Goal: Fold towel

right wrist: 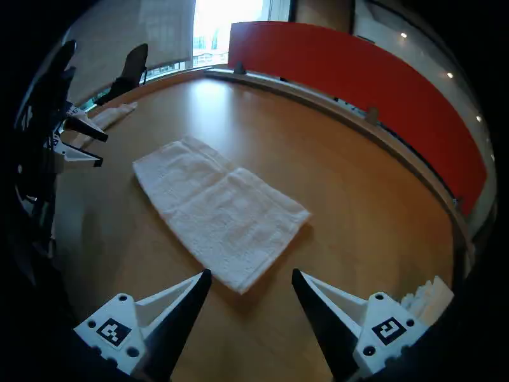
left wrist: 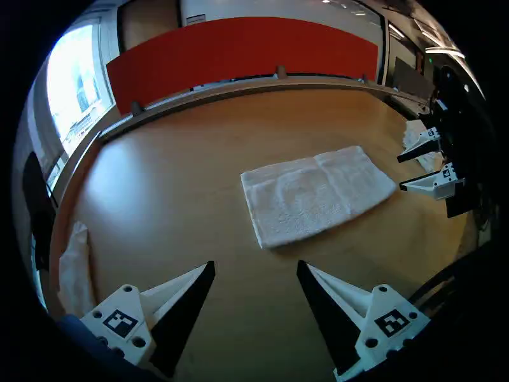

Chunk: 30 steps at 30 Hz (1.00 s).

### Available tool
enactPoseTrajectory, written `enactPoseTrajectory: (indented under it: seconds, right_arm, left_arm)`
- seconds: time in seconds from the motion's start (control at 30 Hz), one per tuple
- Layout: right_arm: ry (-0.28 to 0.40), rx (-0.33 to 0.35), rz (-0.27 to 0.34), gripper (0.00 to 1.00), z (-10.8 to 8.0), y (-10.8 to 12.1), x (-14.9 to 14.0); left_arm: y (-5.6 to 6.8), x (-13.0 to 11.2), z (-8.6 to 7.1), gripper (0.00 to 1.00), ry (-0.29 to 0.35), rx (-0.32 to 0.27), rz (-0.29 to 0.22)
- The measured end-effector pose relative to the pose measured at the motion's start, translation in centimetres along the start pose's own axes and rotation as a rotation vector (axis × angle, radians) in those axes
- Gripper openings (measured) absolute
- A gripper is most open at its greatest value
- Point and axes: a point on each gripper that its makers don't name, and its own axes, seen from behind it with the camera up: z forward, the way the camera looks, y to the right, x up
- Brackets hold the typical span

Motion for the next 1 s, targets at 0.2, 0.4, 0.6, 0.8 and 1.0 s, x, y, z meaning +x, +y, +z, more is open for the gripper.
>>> enactPoseTrajectory:
  seconds: [0.2,0.4,0.6,0.8,1.0]
  right_arm:
    - [-0.019,0.024,-0.046,0.96,0.4,-0.2,-0.2]
    - [-0.038,0.042,-0.080,0.92,0.6,-0.5,-0.6]
    - [-0.056,0.052,-0.095,0.86,0.8,-0.6,-1.1]
    - [-0.078,0.067,-0.096,0.79,1.0,-0.7,-1.6]
    - [-0.094,0.073,-0.098,0.70,1.1,-0.8,-1.8]
  left_arm:
    - [-0.5,-1.7,-1.4,0.96,-0.001,0.035,-0.052]
    - [-1.0,-3.0,-2.7,0.96,0.006,0.059,-0.091]
    - [-1.1,-4.2,-3.8,0.96,0.004,0.077,-0.119]
    - [-1.3,-5.3,-4.7,0.96,-0.001,0.090,-0.136]
    - [-1.7,-6.1,-5.4,0.96,-0.006,0.106,-0.143]
